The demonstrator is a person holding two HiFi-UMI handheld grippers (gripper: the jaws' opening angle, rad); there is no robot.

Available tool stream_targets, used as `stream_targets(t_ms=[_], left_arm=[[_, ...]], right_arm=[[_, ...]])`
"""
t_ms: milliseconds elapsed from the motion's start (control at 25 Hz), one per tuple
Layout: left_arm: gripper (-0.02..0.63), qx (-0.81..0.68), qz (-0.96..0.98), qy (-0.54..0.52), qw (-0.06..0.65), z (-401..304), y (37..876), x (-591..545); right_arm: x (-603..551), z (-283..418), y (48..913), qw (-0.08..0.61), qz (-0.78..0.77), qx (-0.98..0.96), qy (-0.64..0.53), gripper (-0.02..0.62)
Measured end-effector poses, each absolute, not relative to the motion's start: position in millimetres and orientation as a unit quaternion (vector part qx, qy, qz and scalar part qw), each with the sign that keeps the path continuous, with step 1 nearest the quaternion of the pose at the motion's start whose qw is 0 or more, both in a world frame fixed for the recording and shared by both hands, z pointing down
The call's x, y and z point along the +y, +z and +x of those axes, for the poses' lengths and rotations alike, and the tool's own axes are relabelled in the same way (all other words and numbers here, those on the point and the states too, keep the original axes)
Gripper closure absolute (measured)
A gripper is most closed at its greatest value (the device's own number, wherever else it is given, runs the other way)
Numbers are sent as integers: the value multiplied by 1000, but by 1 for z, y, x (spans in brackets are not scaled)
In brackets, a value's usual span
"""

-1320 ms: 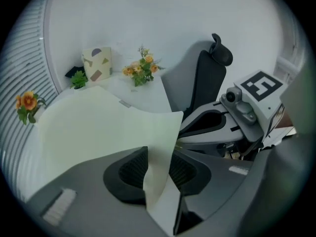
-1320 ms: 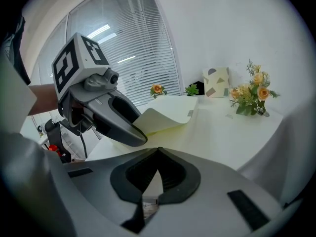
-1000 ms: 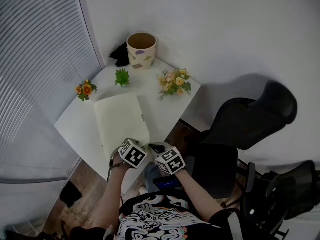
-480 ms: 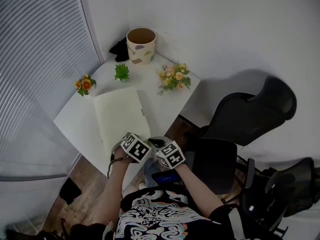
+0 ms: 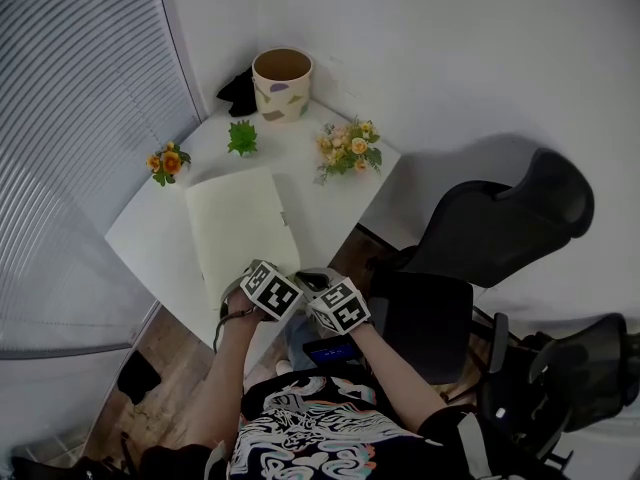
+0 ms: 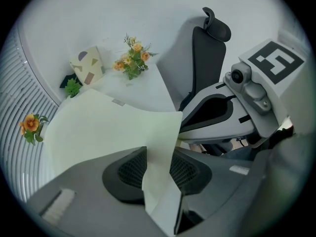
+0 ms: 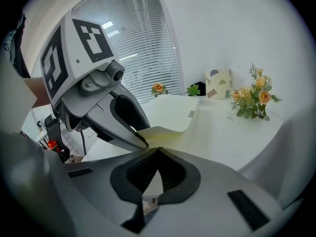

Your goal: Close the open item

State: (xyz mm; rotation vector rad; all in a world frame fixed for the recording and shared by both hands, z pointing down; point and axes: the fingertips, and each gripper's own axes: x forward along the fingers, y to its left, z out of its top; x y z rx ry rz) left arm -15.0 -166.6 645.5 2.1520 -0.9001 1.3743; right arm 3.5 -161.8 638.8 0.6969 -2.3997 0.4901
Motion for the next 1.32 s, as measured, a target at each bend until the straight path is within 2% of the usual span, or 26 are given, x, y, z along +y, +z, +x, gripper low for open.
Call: stream_targets(t_ms=[1320], left_arm=[[483, -320, 782, 488, 218, -14, 645, -166]], right_arm=[[-161, 5, 639, 294, 259, -902, 184, 592]])
